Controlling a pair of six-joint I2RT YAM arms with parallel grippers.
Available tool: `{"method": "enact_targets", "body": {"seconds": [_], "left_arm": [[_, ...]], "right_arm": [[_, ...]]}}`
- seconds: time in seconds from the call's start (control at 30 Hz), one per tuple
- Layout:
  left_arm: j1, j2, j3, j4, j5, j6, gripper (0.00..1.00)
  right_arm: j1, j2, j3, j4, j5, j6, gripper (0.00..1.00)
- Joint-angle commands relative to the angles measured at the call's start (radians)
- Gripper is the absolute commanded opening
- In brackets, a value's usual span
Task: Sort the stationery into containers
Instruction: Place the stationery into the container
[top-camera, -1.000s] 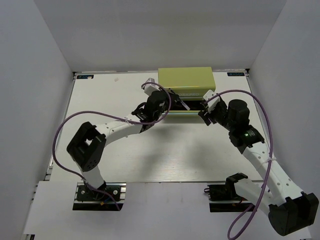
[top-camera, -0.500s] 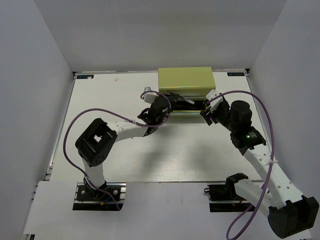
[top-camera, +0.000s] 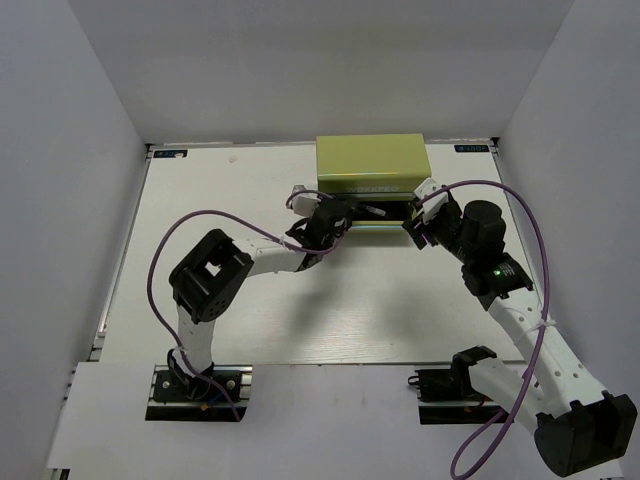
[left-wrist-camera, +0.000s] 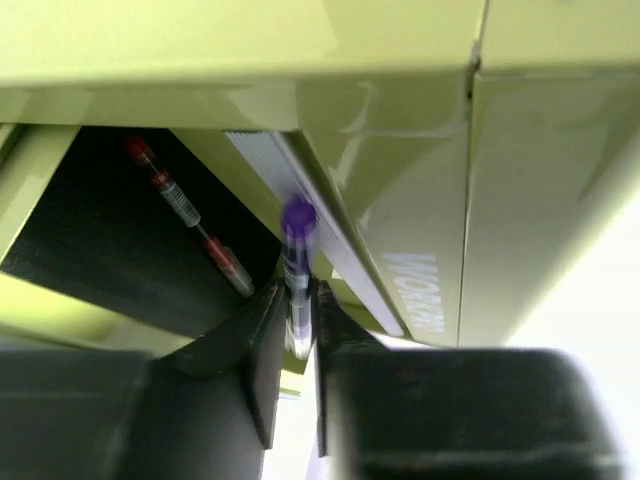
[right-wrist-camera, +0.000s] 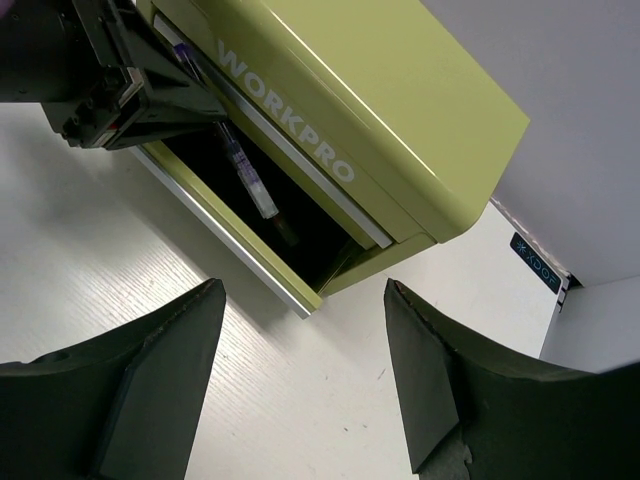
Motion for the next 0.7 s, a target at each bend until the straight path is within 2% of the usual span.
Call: {"method": "enact_targets", "body": {"seconds": [0.0,0.03,0.07,0.17,0.37,0.47,0.53,0.57,0.6,0.63,0.67], "left_arm": [[0.002,-0.013,0.05,-0.025,-0.019,-0.022,0.36],[0.002,-0.013,0.05,-0.036,-0.019,-0.022,0.41],[0.002,-0.013,0.05,-0.036,-0.006,-0.022,0.51],[0.002,-0.013,0.05,-0.036,0.014,-0.04,0.6],[0.002,-0.08,-0.003,-0.016,0.073,-0.04,0.61],[0.002,-0.14,-0.043,-0.007,0.133,0.041,0.56],[0.002,-0.223,-0.062,-0.054,0.156,0.119,0.4],[0.002,-0.253,-0.074,-0.082,0.179,0.208,0.33],[0.002,-0.318,-0.092,-0.144,0.196,0.249,0.28],[0.002,-0.35,-0.106,-0.174,0.214,0.294,0.17],[0.011,-0.384,-0.13,-0.215,0.256,0.373,0.13]], "right_arm": [[-0.008,-0.016,-0.012,0.044,0.001,0.015,0.71],[-0.006,-0.019,-0.013,0.044,0.004,0.012,0.71],[-0.008,-0.017,-0.013,0.044,0.004,0.012,0.71],[-0.008,-0.017,-0.013,0.044,0.001,0.014,0.71],[-0.008,-0.02,-0.015,0.035,-0.011,0.014,0.71],[-0.011,-0.022,-0.012,0.024,-0.025,0.014,0.71],[-0.008,-0.022,-0.015,0.016,-0.047,0.004,0.71],[-0.011,-0.022,-0.013,0.004,-0.053,0.003,0.69],[-0.011,-0.025,-0.015,0.001,-0.073,0.003,0.66],[-0.009,-0.025,-0.018,-0.004,-0.077,-0.002,0.63],[-0.012,-0.02,-0.018,-0.008,-0.083,0.0,0.59]]}}
